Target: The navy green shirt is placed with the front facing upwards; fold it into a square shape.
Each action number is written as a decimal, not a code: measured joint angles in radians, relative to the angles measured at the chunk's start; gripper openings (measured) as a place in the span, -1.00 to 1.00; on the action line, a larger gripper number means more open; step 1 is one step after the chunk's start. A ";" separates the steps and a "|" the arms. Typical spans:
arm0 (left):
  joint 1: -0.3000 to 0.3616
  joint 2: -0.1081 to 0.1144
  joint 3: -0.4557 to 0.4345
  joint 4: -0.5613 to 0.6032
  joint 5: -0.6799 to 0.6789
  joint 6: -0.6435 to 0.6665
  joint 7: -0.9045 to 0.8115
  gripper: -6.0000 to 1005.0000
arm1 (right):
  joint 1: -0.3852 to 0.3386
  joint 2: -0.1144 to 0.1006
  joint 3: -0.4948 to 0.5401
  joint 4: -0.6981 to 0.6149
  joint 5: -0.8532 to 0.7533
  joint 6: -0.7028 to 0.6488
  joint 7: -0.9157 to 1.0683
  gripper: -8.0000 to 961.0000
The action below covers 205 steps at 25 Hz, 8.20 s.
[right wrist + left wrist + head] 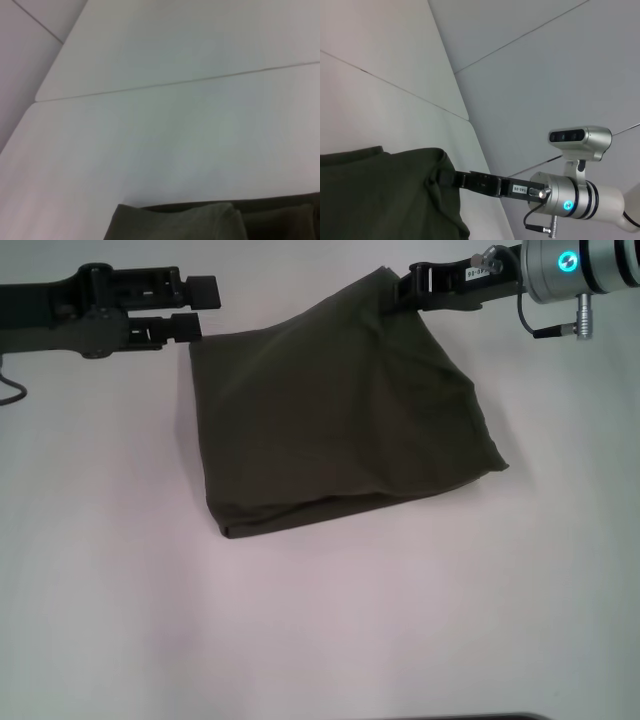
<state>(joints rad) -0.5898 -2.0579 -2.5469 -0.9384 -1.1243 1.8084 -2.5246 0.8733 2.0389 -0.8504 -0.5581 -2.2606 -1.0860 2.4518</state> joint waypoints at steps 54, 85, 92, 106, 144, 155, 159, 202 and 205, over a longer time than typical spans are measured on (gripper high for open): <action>-0.010 0.009 -0.026 0.010 -0.010 0.004 -0.016 0.40 | 0.116 -0.009 -0.196 -0.062 -0.214 -0.096 0.247 -0.08; -0.021 0.004 -0.024 0.038 -0.011 -0.009 -0.003 0.40 | -0.042 -0.053 -0.035 -0.072 -0.231 -0.022 0.265 -0.07; -0.019 0.000 -0.022 0.040 -0.011 -0.009 -0.003 0.40 | -0.027 -0.037 -0.026 0.051 -0.136 0.095 0.263 -0.07; -0.021 0.000 -0.024 0.040 -0.011 -0.009 -0.001 0.40 | -0.016 -0.022 -0.019 0.082 -0.109 0.170 0.265 -0.07; -0.022 -0.005 -0.022 0.051 -0.012 -0.015 0.012 0.40 | -0.075 -0.017 0.060 0.156 0.097 0.160 0.226 -0.08; -0.020 -0.005 -0.023 0.050 -0.013 -0.016 0.012 0.40 | -0.080 -0.022 0.061 0.146 0.141 0.142 0.200 -0.08; -0.022 -0.005 -0.023 0.052 -0.013 -0.020 0.014 0.40 | -0.075 -0.023 0.072 0.144 0.150 0.148 0.156 -0.08; -0.117 -0.013 0.111 0.080 -0.003 -0.049 0.000 0.39 | -0.104 -0.165 0.049 -0.080 0.150 -0.185 0.171 -0.10; -0.126 -0.002 0.130 0.081 -0.001 -0.067 -0.003 0.36 | -0.138 -0.169 0.057 -0.113 0.152 -0.226 0.164 -0.10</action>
<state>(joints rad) -0.7154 -2.0599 -2.4168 -0.8572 -1.1253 1.7412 -2.5277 0.7348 1.8698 -0.7936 -0.6708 -2.1086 -1.3121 2.6155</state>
